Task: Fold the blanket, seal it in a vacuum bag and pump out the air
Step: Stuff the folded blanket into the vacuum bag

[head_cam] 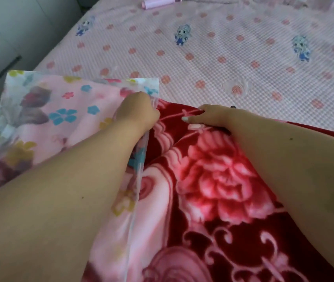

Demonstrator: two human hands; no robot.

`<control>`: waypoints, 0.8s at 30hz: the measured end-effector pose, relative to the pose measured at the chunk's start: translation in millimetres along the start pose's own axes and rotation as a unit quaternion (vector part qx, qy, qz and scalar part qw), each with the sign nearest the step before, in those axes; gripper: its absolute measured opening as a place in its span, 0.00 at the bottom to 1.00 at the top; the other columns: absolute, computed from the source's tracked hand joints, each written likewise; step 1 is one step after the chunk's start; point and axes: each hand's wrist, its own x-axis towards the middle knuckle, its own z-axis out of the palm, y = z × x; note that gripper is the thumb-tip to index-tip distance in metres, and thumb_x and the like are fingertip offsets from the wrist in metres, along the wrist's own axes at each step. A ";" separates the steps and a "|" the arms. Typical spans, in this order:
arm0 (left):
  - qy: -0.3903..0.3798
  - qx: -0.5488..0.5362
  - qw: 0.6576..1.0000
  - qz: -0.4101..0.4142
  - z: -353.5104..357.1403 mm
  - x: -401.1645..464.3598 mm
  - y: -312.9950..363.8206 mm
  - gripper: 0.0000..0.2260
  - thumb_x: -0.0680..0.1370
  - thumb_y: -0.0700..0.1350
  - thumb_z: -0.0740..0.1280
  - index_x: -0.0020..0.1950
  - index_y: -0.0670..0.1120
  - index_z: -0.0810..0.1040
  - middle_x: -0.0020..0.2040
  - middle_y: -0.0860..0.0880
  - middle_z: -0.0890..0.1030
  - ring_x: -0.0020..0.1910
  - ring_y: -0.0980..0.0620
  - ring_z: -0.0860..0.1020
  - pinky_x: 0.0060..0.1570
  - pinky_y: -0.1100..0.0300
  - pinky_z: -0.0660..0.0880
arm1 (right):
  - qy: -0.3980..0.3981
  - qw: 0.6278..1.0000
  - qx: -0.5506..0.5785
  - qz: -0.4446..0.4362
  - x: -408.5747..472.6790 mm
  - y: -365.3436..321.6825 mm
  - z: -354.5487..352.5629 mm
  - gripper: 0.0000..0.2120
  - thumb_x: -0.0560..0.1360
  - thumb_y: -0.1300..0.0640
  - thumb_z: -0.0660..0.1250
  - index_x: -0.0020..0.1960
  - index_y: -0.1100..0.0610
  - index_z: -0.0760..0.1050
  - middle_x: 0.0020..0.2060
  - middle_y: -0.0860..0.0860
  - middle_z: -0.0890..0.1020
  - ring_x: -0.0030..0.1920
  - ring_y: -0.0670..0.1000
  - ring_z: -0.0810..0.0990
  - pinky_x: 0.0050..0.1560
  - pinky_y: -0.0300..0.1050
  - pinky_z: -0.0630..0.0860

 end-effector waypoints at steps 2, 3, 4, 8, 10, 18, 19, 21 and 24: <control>0.001 -0.016 1.000 0.006 4.9 10.6 -1.2 0.09 0.69 0.45 0.66 0.33 0.44 0.69 0.31 0.48 0.71 0.37 0.45 0.73 0.36 0.58 0.68 | -0.030 1.000 -0.006 0.007 9.2 -1.0 0.1 0.53 0.54 0.19 0.62 0.67 0.53 0.72 0.64 0.52 0.75 0.60 0.56 0.76 0.58 0.52 0.70; 0.000 -0.022 1.000 0.010 6.8 14.3 -1.8 0.11 0.69 0.44 0.66 0.30 0.44 0.67 0.29 0.49 0.69 0.35 0.46 0.72 0.35 0.58 0.66 | -0.037 0.999 0.001 0.011 13.8 -0.6 0.3 0.52 0.49 0.17 0.62 0.60 0.52 0.77 0.58 0.51 0.78 0.54 0.54 0.78 0.55 0.51 0.71; 0.000 -0.028 1.000 0.013 8.3 17.3 -3.1 0.12 0.69 0.44 0.66 0.29 0.44 0.66 0.28 0.49 0.68 0.34 0.46 0.71 0.34 0.59 0.65 | -0.040 0.999 0.010 0.017 18.1 0.5 0.8 0.49 0.45 0.16 0.63 0.52 0.51 0.79 0.52 0.49 0.80 0.50 0.53 0.79 0.54 0.50 0.72; 0.016 -0.053 0.998 0.012 11.0 23.2 -8.8 0.07 0.70 0.40 0.66 0.33 0.41 0.78 0.33 0.46 0.78 0.41 0.44 0.77 0.40 0.60 0.70 | -0.077 0.993 0.075 0.046 30.3 4.3 1.5 0.43 0.41 0.20 0.70 0.42 0.52 0.82 0.40 0.49 0.85 0.41 0.53 0.85 0.49 0.49 0.76; 0.016 -0.069 0.997 0.006 11.3 24.1 -9.8 0.07 0.72 0.40 0.65 0.35 0.40 0.80 0.37 0.45 0.81 0.45 0.46 0.80 0.44 0.60 0.73 | -0.087 0.991 0.088 0.045 31.4 4.1 3.4 0.45 0.41 0.22 0.72 0.47 0.51 0.83 0.44 0.49 0.85 0.45 0.54 0.84 0.54 0.52 0.77; 0.009 -0.260 0.966 0.011 1.3 15.7 -10.6 0.07 0.72 0.40 0.65 0.35 0.42 0.78 0.32 0.53 0.79 0.29 0.62 0.77 0.33 0.70 0.73 | -0.034 0.976 0.188 -0.101 -3.8 -1.6 17.7 0.22 0.65 0.53 0.79 0.57 0.50 0.79 0.52 0.47 0.84 0.52 0.47 0.81 0.61 0.46 0.75; 0.017 -0.252 0.968 0.017 -2.7 14.1 -7.3 0.06 0.71 0.40 0.65 0.34 0.44 0.78 0.30 0.56 0.77 0.27 0.64 0.75 0.31 0.73 0.70 | -0.018 0.973 0.201 -0.114 -11.6 -2.3 19.3 0.21 0.65 0.56 0.79 0.57 0.53 0.79 0.50 0.49 0.84 0.51 0.47 0.81 0.59 0.45 0.76; 0.038 -0.243 0.969 0.024 -11.7 13.6 -0.3 0.06 0.71 0.40 0.65 0.33 0.43 0.77 0.29 0.56 0.75 0.25 0.65 0.71 0.27 0.72 0.67 | 0.014 0.966 0.217 -0.140 -29.4 -4.3 20.2 0.19 0.65 0.60 0.79 0.54 0.57 0.78 0.45 0.50 0.83 0.46 0.47 0.79 0.53 0.43 0.75; 0.046 -0.287 0.957 0.016 -31.3 10.7 13.7 0.07 0.71 0.38 0.64 0.39 0.34 0.77 0.34 0.50 0.77 0.32 0.60 0.76 0.33 0.63 0.75 | 0.056 0.954 0.237 -0.177 -58.5 -9.0 17.1 0.17 0.63 0.62 0.79 0.49 0.62 0.78 0.40 0.53 0.81 0.40 0.45 0.77 0.45 0.40 0.74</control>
